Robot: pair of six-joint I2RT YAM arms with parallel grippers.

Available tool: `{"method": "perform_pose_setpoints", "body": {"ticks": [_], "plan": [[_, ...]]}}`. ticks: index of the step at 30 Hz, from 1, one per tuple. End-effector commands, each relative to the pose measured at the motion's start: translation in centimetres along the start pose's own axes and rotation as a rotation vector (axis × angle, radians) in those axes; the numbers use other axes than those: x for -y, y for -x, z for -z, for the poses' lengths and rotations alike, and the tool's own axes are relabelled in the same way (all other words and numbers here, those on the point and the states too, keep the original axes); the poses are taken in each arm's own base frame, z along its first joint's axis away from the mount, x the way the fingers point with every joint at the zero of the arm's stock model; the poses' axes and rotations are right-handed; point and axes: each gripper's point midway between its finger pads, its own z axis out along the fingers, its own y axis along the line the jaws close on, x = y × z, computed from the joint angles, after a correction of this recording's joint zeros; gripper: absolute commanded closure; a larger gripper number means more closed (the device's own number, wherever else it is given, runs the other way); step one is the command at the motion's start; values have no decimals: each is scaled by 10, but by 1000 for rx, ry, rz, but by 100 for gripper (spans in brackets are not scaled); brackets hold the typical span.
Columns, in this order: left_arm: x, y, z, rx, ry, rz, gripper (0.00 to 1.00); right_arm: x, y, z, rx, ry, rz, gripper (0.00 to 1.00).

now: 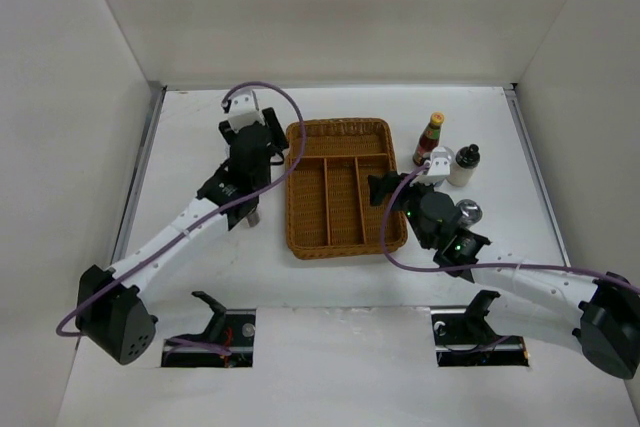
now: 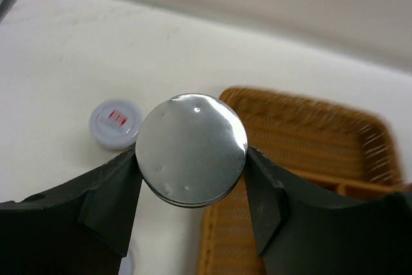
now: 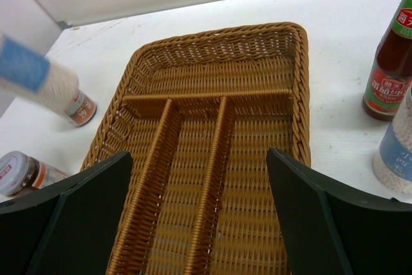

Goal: Organize the condiment bottles

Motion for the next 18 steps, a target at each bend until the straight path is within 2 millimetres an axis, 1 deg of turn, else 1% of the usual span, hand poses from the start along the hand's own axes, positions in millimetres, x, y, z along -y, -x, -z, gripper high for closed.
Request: {"method": "perform_pose_setpoints", "body": {"ticks": [1, 3, 6, 10, 13, 18], "plan": [[36, 83, 0, 196, -97, 159, 66, -12, 21, 0, 63, 39, -44, 8], [57, 81, -16, 180, -132, 154, 66, -11, 22, 1, 66, 37, -46, 8], [82, 73, -44, 152, -162, 138, 66, -8, 24, 1, 75, 32, -52, 8], [109, 56, -72, 107, -199, 116, 66, -6, 26, 2, 81, 31, -55, 8], [116, 37, -90, 71, -187, 90, 66, -3, 23, 0, 76, 18, -51, 7], [119, 3, -107, 20, -163, 42, 66, -3, 23, 0, 77, 16, -51, 7]]}}
